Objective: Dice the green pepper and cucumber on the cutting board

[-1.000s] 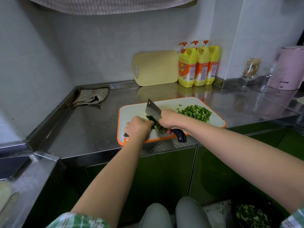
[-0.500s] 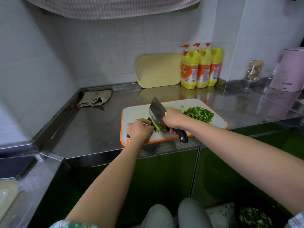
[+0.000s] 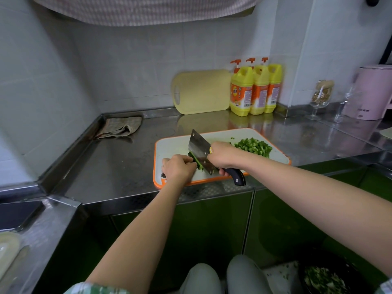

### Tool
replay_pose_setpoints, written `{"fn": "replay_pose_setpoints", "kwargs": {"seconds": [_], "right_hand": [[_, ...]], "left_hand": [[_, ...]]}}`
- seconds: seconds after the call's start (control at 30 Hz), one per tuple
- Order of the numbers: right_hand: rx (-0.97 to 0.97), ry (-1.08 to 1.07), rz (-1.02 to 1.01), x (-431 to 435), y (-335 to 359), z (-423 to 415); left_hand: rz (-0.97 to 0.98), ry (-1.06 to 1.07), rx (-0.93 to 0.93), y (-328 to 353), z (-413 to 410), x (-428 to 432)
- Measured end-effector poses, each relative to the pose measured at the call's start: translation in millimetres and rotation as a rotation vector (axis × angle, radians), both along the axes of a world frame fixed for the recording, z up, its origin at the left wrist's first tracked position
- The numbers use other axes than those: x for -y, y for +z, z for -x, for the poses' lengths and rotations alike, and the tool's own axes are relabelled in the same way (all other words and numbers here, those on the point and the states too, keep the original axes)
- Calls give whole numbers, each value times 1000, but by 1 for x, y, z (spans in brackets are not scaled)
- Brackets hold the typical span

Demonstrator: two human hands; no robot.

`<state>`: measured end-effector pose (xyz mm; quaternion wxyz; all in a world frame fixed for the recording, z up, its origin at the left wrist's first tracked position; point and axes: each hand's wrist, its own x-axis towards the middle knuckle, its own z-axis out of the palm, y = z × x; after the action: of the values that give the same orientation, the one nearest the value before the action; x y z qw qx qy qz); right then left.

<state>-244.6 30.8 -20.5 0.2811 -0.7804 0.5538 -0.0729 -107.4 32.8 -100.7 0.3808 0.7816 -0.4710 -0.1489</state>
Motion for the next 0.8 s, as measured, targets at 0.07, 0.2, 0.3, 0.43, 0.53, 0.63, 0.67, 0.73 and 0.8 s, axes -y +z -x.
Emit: {"fn": "replay_pose_setpoints", "kwargs": {"seconds": [0.07, 0.2, 0.3, 0.43, 0.53, 0.63, 0.67, 0.73, 0.8], "right_hand": [[-15, 1, 1, -1, -1, 0], [-23, 8, -1, -2, -1, -3], [-44, 10, 9, 0, -3, -8], [-90, 13, 27, 3, -11, -17], [-107, 24, 45, 6, -12, -21], [-76, 4, 55, 10, -14, -23], [-45, -12, 56, 11, -16, -23], [38, -49, 58, 15, -20, -22], [133, -73, 77, 20, -19, -18]], "left_hand": [[-10, -11, 19, 0, 0, -1], [-38, -30, 54, 2, 2, 0], [-44, -38, 58, 5, 4, -1], [-33, -23, 45, 6, 5, -2], [-28, -28, 55, 5, 5, -2], [-15, -15, 46, 3, 4, -1], [-20, -10, 50, 2, 5, -2], [-39, -13, 68, 1, 4, -1], [-47, -25, 78, -1, 1, 1]]}}
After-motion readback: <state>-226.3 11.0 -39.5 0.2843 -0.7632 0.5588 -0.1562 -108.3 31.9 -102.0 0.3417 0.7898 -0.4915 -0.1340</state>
